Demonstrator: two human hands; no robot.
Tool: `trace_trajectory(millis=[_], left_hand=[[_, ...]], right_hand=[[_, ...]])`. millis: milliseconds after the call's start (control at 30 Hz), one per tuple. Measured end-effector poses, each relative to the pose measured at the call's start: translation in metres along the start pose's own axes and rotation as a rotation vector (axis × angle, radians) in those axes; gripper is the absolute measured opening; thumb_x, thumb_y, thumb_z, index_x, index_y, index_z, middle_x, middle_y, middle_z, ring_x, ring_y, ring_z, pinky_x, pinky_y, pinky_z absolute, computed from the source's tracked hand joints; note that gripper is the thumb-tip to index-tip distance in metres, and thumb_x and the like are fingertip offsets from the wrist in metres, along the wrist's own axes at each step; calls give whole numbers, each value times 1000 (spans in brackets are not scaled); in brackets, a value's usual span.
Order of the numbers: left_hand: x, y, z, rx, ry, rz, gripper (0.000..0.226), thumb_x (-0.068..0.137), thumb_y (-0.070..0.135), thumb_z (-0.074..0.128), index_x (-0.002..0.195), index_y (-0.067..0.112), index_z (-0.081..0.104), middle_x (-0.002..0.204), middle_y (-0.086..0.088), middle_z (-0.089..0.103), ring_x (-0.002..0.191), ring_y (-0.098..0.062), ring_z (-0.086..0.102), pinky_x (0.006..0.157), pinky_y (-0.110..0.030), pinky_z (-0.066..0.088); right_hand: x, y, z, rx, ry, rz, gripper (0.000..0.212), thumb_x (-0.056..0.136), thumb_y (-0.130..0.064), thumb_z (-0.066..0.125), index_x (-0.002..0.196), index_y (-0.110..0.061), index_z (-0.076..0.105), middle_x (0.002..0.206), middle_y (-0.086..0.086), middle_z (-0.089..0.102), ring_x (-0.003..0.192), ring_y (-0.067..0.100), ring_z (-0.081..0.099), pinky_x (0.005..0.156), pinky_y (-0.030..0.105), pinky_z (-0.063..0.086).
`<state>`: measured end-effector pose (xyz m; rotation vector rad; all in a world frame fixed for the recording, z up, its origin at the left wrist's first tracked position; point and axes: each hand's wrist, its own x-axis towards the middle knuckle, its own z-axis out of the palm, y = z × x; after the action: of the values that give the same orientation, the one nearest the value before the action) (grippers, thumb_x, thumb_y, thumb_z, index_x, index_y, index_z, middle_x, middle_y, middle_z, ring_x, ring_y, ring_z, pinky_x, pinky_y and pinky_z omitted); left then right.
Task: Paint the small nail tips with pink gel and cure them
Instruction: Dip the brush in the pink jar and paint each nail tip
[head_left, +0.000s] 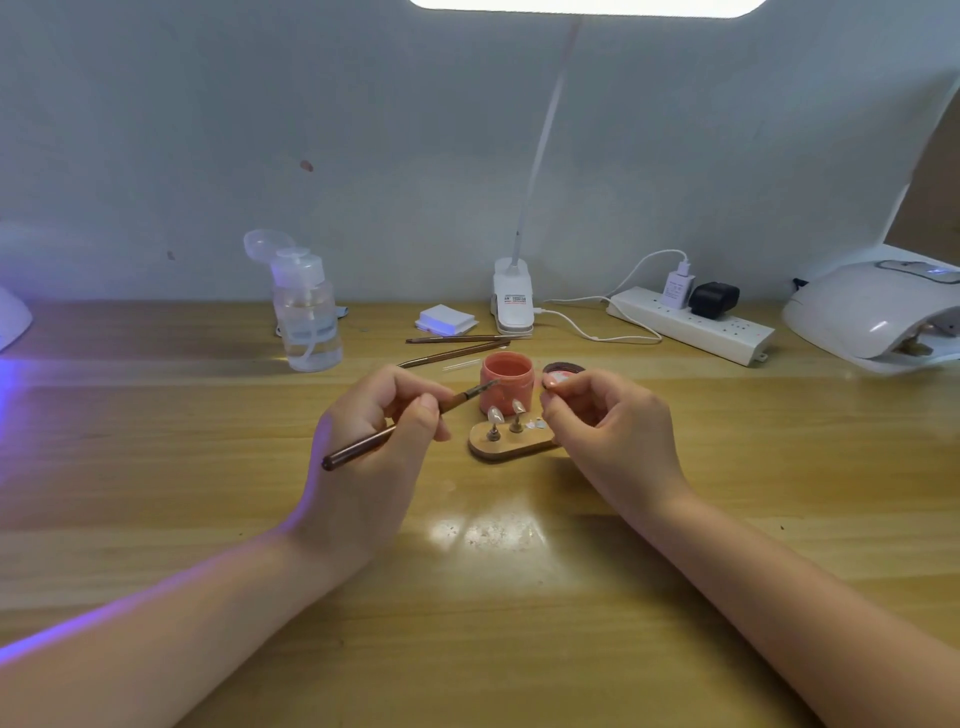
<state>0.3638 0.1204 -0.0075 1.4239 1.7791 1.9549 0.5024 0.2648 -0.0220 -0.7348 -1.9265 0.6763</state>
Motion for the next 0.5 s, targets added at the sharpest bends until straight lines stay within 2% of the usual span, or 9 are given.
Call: trace_trajectory(millis=[133, 233, 300, 400, 500], left_hand=[[-1, 0, 1, -28, 3, -13, 17, 83, 21, 51, 84, 20, 67, 72, 2, 69, 74, -28, 60, 66, -34, 49], [-1, 1, 2, -15, -9, -9, 16, 83, 22, 51, 85, 21, 67, 72, 3, 68, 76, -26, 61, 70, -35, 49], [-2, 2, 2, -8, -15, -11, 17, 83, 22, 51, 85, 20, 67, 72, 2, 68, 76, -25, 61, 71, -36, 49], [-2, 2, 1, -2, -15, -12, 17, 83, 22, 51, 86, 19, 67, 73, 2, 69, 75, -27, 61, 69, -35, 49], [-2, 2, 1, -3, -16, -13, 17, 83, 22, 51, 86, 20, 67, 74, 1, 69, 74, -28, 60, 67, -35, 49]], right_hand=[[2, 4, 1, -174, -44, 24, 12, 83, -24, 70, 73, -18, 70, 58, -7, 60, 61, 16, 55, 57, 33, 44], [4, 6, 1, -293, -76, 78, 18, 84, -33, 68, 68, -25, 66, 53, -13, 52, 61, 12, 50, 53, 26, 31], [5, 6, 2, -389, -127, 88, 20, 86, -41, 64, 75, -26, 71, 63, -11, 60, 70, 14, 55, 54, 25, 33], [6, 6, 3, -526, -178, 76, 27, 88, -50, 59, 92, -28, 75, 90, -6, 71, 90, 16, 61, 65, 28, 44], [4, 5, 2, -620, -175, 36, 32, 89, -55, 54, 92, -30, 74, 88, -7, 70, 87, 16, 61, 60, 27, 38]])
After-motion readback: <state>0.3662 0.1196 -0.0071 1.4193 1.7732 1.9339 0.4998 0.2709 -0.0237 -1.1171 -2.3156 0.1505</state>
